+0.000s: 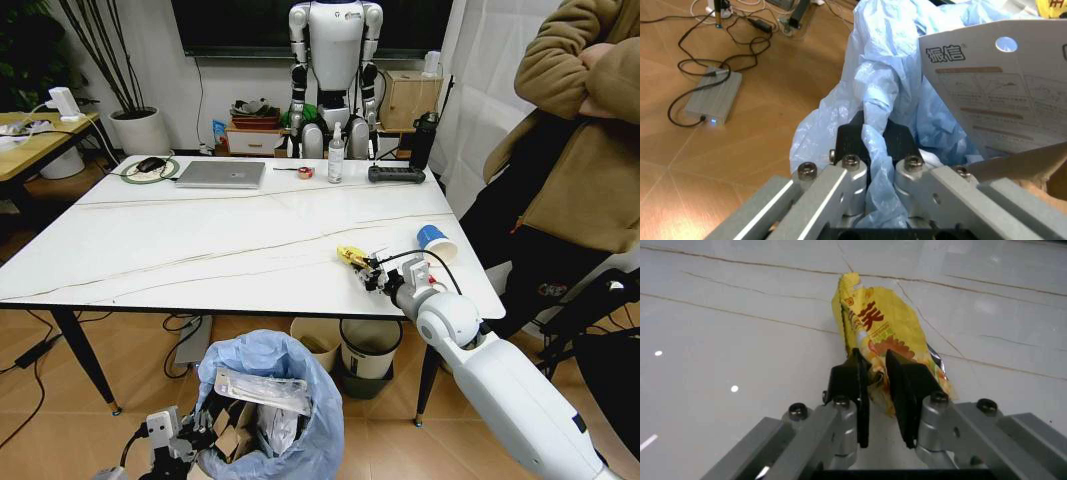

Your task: Pick up the trash bin and place the trash from the table into it.

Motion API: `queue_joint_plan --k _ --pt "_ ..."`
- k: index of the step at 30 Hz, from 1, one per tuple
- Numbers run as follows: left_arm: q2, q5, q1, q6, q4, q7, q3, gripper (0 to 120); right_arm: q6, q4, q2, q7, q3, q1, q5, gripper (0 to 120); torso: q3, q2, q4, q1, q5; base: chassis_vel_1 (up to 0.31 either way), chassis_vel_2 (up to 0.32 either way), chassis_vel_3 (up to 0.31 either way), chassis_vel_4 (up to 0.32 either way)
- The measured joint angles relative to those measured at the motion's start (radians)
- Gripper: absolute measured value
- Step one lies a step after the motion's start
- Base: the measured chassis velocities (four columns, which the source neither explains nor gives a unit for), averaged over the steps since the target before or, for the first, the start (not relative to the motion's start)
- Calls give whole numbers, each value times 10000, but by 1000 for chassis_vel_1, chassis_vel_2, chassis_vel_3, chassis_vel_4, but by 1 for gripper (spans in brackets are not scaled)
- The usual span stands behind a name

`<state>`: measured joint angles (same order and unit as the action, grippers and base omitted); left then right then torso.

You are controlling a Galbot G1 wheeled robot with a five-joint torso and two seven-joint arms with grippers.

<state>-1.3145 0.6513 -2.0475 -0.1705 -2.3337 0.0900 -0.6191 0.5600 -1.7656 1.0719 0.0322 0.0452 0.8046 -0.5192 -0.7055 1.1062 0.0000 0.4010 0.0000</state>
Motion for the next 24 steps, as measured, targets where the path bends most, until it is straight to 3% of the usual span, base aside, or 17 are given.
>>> queue_joint_plan --k 3,8,16,19,24 --pt "48 42 24 -7 0 2 6 0 -47 -103 -29 6 -2 22 -68 0 0 0 0 0 1 0 0 0 0" --pt "108 97 47 -13 3 5 20 0 -391 -492 -162 3 52 95 -551 0 0 0 2 0 1 0 0 0 0" --pt "253 278 77 -19 -32 27 -54 0 -1604 -2897 -979 -959 233 1425 -2621 0 1 0 -2 -2 -1 0 0 0 0" --pt "306 317 61 -23 -102 30 -89 0 -2102 -4149 -1530 -1749 -367 2282 -3057 0 2 3 -1 -3 -2 0 0 0 0" --pt "335 351 85 -35 -143 60 -107 0 -2346 -4667 -1777 -2022 -1131 2756 -3053 0 2 3 -1 -3 1 0 0 0 0"
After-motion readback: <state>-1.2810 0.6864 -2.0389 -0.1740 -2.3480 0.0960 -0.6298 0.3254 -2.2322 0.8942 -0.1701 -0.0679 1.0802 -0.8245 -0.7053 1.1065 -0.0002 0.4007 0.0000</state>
